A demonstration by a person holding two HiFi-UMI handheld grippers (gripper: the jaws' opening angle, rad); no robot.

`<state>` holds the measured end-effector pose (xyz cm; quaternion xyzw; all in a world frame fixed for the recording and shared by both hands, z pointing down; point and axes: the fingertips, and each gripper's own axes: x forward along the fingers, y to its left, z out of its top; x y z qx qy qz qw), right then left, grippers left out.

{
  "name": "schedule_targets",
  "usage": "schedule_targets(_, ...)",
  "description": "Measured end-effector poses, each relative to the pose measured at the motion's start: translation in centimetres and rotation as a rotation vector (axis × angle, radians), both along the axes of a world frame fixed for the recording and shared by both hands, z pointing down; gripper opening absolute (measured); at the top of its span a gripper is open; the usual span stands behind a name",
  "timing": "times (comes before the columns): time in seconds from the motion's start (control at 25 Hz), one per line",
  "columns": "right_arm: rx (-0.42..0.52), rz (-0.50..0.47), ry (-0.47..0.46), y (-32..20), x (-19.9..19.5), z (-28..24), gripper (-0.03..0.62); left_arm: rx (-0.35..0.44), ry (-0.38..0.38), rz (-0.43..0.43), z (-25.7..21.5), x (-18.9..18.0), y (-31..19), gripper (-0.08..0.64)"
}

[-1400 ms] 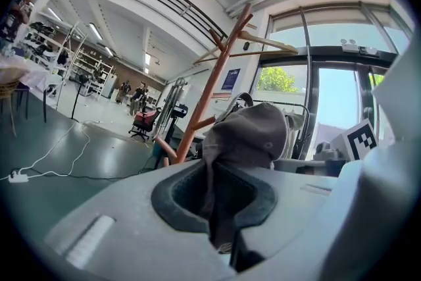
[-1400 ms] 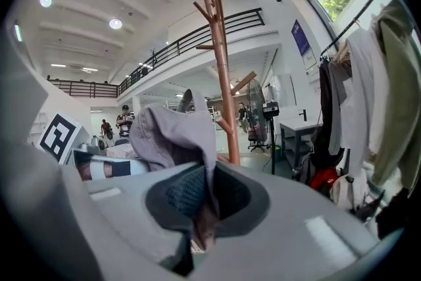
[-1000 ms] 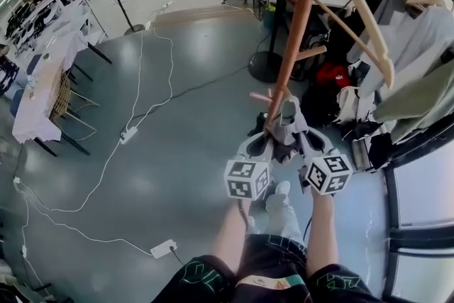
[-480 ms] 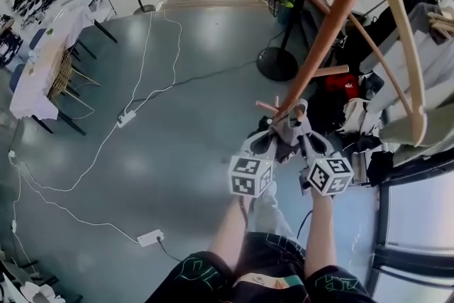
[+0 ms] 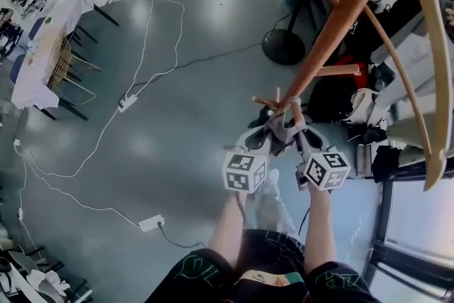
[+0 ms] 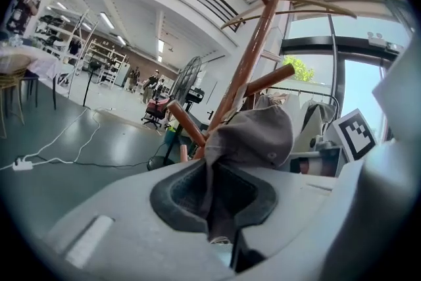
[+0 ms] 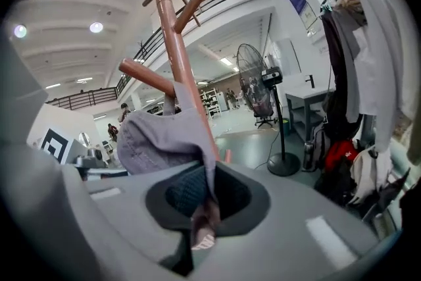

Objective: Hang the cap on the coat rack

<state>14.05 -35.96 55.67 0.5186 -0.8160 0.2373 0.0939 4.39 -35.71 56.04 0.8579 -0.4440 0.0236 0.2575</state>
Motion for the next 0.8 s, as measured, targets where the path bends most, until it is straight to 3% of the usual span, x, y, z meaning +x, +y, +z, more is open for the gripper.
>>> schedule_targets(0.28, -0.001, 0.05, -0.014, 0.3, 0.5, 1.1, 0.114, 0.072, -0.129, 0.046, 0.2, -0.8, 0.3, 0.104)
schedule_targets(0.48, 0.009, 0.094, -0.004, 1.3, 1.3, 0.4, 0.114, 0.003, -0.19, 0.074, 1.8, -1.2, 1.4, 0.153)
schedule_targets(0.64, 0.056, 0.112, -0.004, 1.8, 1.2, -1.3, 0.113, 0.058, -0.176, 0.073, -0.2, -0.4, 1.8, 0.134)
schedule_targets(0.8, 0.134, 0.119, -0.018, 2.5, 1.0, -3.9, 0.111, 0.147, -0.193, 0.067, -3.1, -0.7, 2.3, 0.068)
